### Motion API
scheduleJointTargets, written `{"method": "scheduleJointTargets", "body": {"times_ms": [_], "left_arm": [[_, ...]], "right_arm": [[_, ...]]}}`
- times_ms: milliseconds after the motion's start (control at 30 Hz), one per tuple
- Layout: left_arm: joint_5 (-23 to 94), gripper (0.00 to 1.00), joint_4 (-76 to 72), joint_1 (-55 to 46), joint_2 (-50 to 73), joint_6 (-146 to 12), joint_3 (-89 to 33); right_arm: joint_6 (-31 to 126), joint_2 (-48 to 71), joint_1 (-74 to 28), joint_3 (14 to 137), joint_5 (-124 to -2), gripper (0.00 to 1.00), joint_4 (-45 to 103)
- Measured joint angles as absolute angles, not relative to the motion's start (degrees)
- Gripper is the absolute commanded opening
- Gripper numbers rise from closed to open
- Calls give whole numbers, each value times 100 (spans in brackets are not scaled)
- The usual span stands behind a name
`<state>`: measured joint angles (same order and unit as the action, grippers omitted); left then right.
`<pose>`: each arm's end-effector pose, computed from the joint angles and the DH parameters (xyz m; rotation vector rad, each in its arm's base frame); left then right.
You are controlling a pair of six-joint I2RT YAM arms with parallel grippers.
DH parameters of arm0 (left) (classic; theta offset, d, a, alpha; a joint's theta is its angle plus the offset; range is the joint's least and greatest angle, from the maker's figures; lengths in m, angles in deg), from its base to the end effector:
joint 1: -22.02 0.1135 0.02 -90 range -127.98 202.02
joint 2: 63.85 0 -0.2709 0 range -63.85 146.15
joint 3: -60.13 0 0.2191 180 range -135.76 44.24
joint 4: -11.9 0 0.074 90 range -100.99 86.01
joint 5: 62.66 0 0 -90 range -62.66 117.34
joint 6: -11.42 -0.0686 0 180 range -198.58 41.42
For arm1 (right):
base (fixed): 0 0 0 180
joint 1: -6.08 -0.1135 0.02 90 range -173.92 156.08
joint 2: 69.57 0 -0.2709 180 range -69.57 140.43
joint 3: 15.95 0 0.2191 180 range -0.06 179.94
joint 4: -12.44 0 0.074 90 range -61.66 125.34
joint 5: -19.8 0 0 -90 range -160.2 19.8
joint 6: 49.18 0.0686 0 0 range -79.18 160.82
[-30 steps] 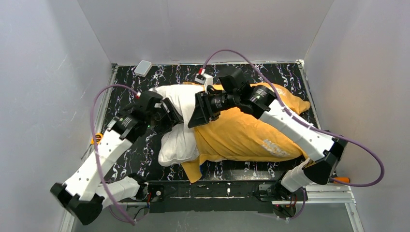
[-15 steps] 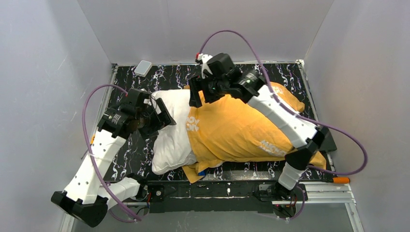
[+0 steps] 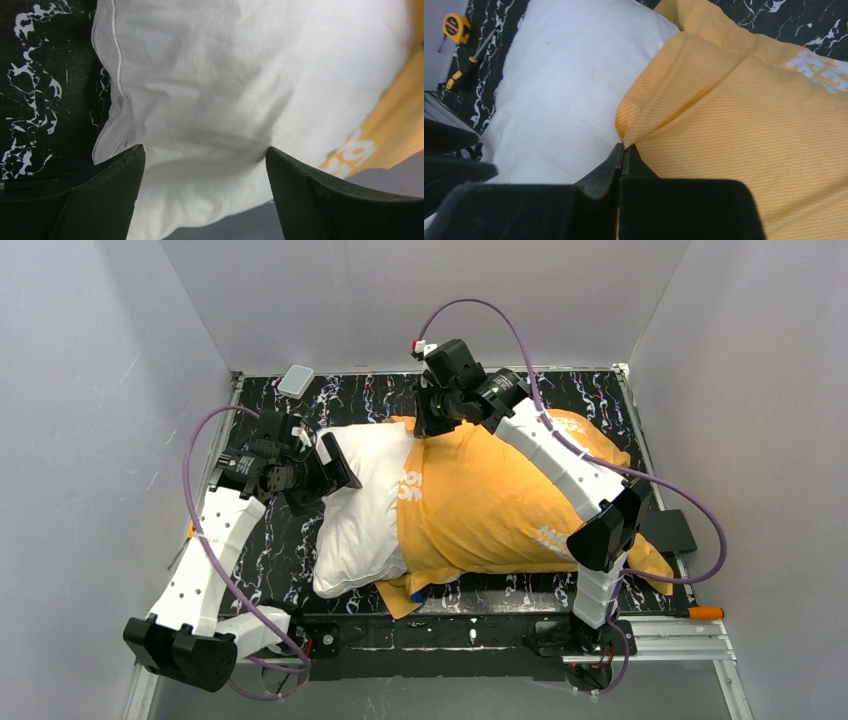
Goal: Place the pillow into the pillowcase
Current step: Stuff the pillow into the pillowcase.
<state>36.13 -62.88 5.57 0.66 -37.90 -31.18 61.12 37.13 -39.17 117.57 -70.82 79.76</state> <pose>0.1830 -0.0650 0.3515 -0.4518 2.4558 -0.6268 0.2834 0.2848 0.3792 -0.5013 2.2929 0.5751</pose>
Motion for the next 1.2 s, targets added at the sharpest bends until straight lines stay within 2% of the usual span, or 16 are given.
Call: {"method": "scheduleJointTargets", "body": {"times_ms": [133,333,533,733,800,1067,1167,1200], "left_arm": [[4057,76,-5703,697,282,-3822,-2475],[4966,44,-4212,689,604,-3230,-1638],[5032,23,-2485,199,1137,-2198,-1671],[4590,8,-1312,-529,2372,-1527,-2364],[4372,0,-918,-662,2584,-1342,-2451],[3863,2,443,-750,2571,-732,-2018],[3908,24,649,-754,2319,-618,-1594],[3981,35,658,-763,2225,-577,-1457]], "right_arm": [[6103,3711,-3858,12084,-6763,1,8041],[6453,3656,-3734,11962,-5602,1,7698],[8063,3376,-3519,10714,-4582,1,5742],[9899,3370,-3310,9853,-4263,1,3709],[10428,3370,-3224,9610,-4263,1,3180],[12063,3365,-3126,8874,-4280,1,1134],[11814,3241,-3126,8725,-4239,1,1322],[11587,3173,-3126,8725,-4241,8,1609]]}}
